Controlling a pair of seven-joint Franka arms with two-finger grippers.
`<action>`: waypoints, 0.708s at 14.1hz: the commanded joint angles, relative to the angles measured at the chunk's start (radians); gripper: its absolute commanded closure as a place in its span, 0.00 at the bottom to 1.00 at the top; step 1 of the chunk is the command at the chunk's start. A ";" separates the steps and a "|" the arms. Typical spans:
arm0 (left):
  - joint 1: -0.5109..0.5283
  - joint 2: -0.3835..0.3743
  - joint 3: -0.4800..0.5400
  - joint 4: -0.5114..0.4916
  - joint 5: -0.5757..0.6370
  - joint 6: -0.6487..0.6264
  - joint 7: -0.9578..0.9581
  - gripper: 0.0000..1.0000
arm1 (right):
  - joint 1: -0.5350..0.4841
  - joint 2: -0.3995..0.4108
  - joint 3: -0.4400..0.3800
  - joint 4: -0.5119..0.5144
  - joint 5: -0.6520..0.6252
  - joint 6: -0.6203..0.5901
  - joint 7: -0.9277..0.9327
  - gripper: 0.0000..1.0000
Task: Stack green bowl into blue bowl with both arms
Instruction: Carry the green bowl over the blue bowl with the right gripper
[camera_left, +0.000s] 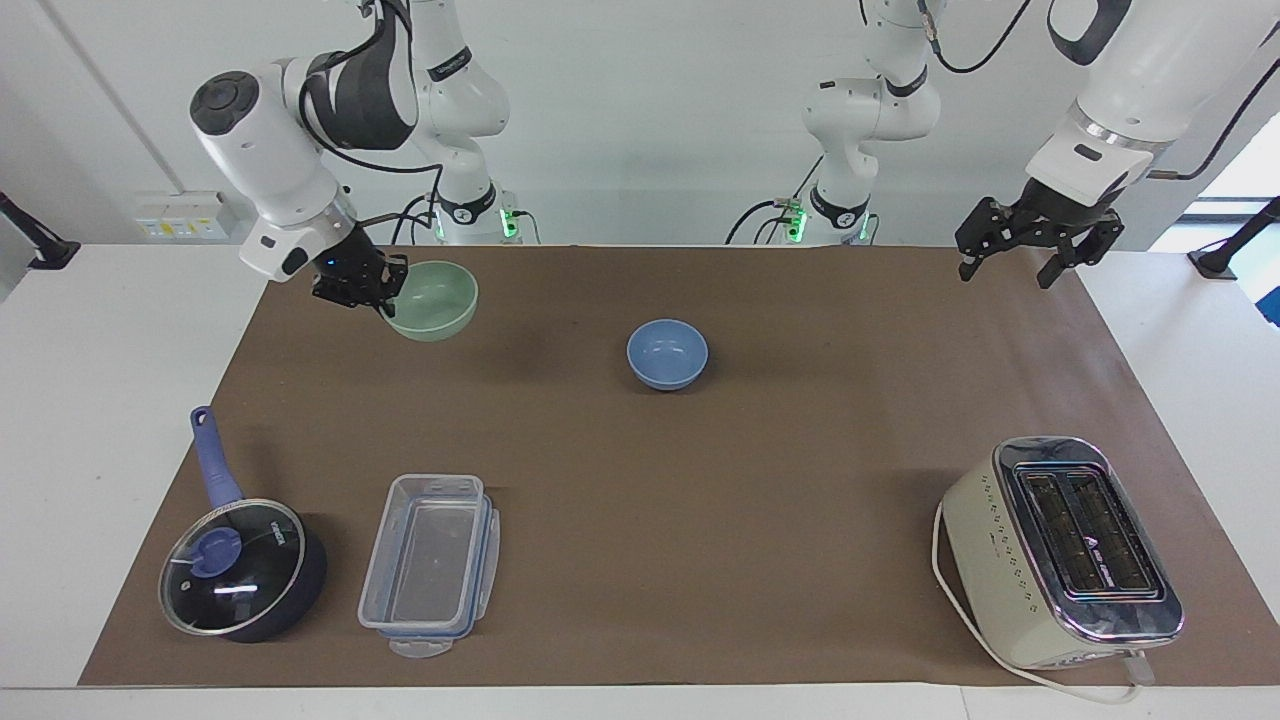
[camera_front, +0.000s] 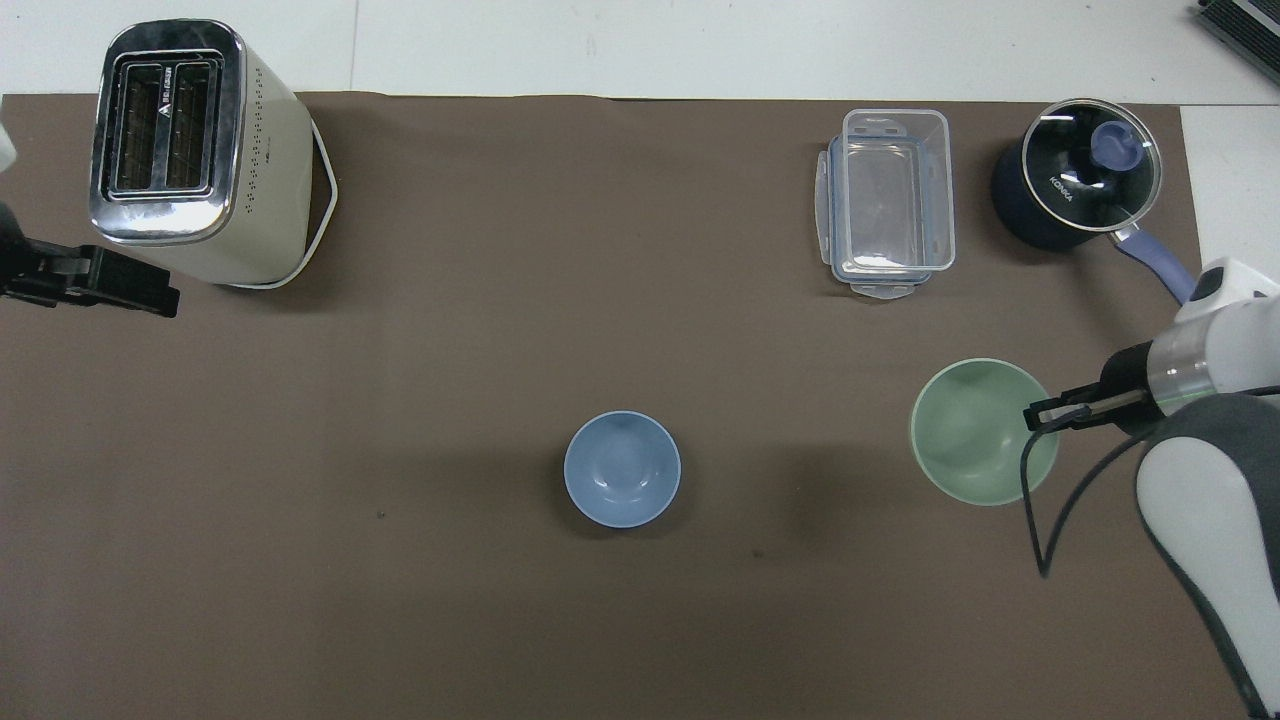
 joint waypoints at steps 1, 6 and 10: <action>0.007 -0.026 -0.004 -0.026 0.019 -0.010 0.009 0.00 | -0.010 -0.006 0.093 0.019 0.021 -0.020 0.133 1.00; 0.006 -0.026 -0.004 -0.027 0.019 -0.010 0.009 0.00 | 0.031 -0.026 0.190 0.001 0.061 -0.019 0.262 1.00; 0.007 -0.026 -0.004 -0.027 0.019 -0.013 0.009 0.00 | 0.168 -0.011 0.192 -0.018 0.075 0.001 0.412 1.00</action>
